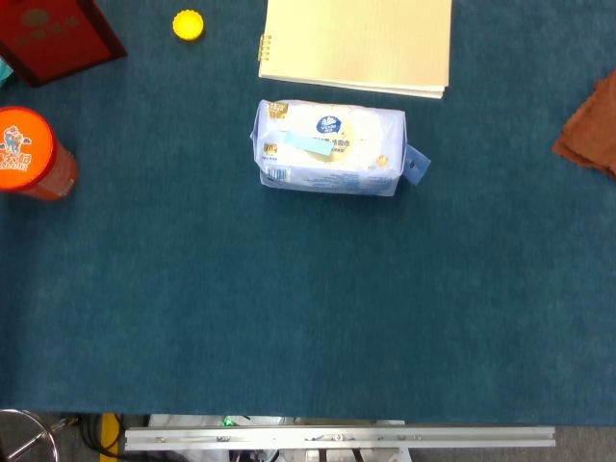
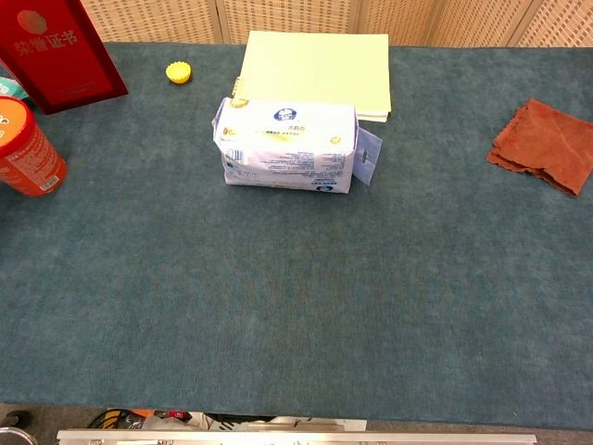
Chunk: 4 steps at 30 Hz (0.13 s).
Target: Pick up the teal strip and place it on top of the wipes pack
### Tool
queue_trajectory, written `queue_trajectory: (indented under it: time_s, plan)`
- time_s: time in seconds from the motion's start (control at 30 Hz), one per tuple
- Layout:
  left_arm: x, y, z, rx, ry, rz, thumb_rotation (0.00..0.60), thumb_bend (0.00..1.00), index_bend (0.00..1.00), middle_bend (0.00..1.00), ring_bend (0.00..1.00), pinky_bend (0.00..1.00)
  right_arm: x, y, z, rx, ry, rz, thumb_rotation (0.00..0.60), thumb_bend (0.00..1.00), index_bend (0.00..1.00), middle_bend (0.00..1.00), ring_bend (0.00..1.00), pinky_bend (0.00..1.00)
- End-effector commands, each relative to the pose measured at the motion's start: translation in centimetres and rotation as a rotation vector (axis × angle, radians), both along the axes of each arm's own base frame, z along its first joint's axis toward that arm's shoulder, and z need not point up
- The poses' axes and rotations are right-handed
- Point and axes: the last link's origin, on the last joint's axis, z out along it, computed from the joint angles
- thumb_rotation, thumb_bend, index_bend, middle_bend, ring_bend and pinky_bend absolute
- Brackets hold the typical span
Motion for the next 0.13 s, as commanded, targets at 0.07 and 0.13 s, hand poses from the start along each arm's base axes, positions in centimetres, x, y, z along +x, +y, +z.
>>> queue_trajectory:
  time_s: [0.07,0.13]
  plan:
    - [-0.32,-1.80,0.13,0.019,-0.021,0.017,0.600,0.44,0.24,0.31,0.28,0.36,0.04,0.03,-0.12,0.003,-0.004,0.002,0.600,0.26,0.19,0.30,0.34,0.35]
    - [-0.52,-2.28,-0.03,0.016,-0.018,0.025,0.600,0.44,0.24,0.31,0.28,0.36,-0.10,0.12,-0.18,0.006,-0.002,-0.004,0.600,0.26,0.19,0.30,0.34,0.35]
